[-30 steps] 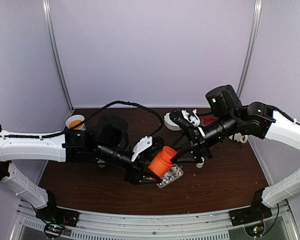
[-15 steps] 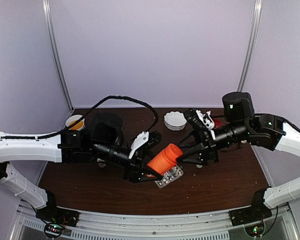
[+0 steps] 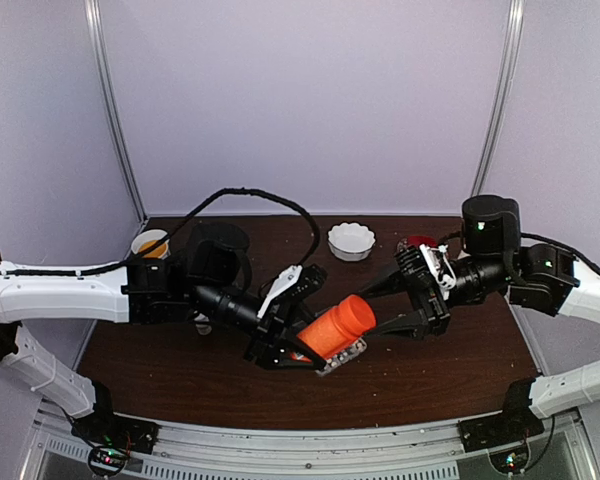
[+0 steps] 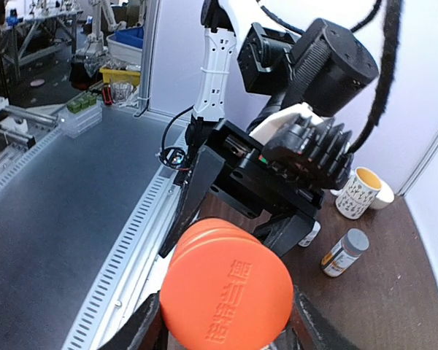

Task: Sort the pills into containers
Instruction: Screw the lid of the pill bottle onto the pill bottle.

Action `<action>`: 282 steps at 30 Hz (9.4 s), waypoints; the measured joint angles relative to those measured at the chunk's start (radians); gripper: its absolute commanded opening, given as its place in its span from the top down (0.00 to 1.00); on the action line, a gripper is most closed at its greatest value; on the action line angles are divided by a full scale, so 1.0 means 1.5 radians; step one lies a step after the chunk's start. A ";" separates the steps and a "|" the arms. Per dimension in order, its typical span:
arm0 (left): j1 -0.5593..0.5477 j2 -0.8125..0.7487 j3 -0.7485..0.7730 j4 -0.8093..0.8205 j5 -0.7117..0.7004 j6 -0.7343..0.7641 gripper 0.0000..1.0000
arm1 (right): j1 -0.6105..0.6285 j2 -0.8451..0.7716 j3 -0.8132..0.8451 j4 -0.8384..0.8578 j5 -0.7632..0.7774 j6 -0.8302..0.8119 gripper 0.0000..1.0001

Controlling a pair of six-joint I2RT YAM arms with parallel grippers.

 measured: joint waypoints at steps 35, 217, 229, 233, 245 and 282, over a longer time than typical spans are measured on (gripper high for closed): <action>0.008 0.020 0.122 -0.199 0.055 0.075 1.00 | 0.014 0.062 0.117 -0.122 -0.034 -0.166 1.00; -0.049 0.049 0.224 -0.330 -0.295 0.253 1.00 | 0.014 0.048 0.167 -0.215 0.131 -0.158 0.12; -0.049 0.049 0.224 -0.330 -0.294 0.248 1.00 | 0.040 0.075 0.167 -0.213 0.166 -0.167 0.29; -0.049 0.049 0.224 -0.330 -0.293 0.248 1.00 | 0.045 0.077 0.167 -0.211 0.186 -0.159 0.42; -0.049 0.049 0.224 -0.334 -0.305 0.247 1.00 | 0.063 0.077 0.167 -0.204 0.216 -0.063 0.75; -0.050 0.040 0.172 -0.293 -0.498 0.299 1.00 | 0.046 0.130 0.154 -0.130 0.290 0.754 1.00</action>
